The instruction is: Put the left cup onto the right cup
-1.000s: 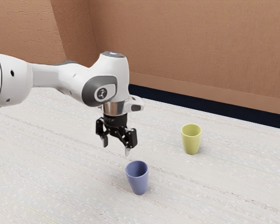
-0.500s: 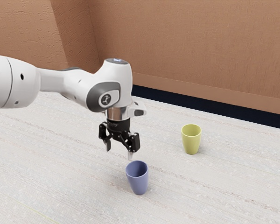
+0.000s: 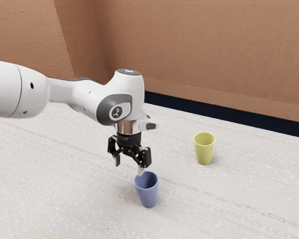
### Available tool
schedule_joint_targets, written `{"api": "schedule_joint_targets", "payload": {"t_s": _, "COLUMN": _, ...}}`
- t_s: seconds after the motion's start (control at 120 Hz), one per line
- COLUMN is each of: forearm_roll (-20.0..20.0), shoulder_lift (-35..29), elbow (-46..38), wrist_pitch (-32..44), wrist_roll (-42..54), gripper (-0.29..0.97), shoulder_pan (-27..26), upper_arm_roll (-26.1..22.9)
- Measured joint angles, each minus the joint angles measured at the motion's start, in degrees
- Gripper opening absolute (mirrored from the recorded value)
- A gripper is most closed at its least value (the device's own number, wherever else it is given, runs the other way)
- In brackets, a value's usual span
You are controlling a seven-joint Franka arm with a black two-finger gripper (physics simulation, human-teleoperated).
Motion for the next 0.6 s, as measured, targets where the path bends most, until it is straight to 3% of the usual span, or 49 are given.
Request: {"api": "schedule_joint_targets", "payload": {"t_s": 0.6, "forearm_roll": -0.1, "shoulder_lift": 2.2, "elbow": 0.1, "wrist_pitch": 1.6, "wrist_roll": -0.2, "gripper": 0.68, "shoulder_pan": -0.5, "upper_arm_roll": -0.4}}
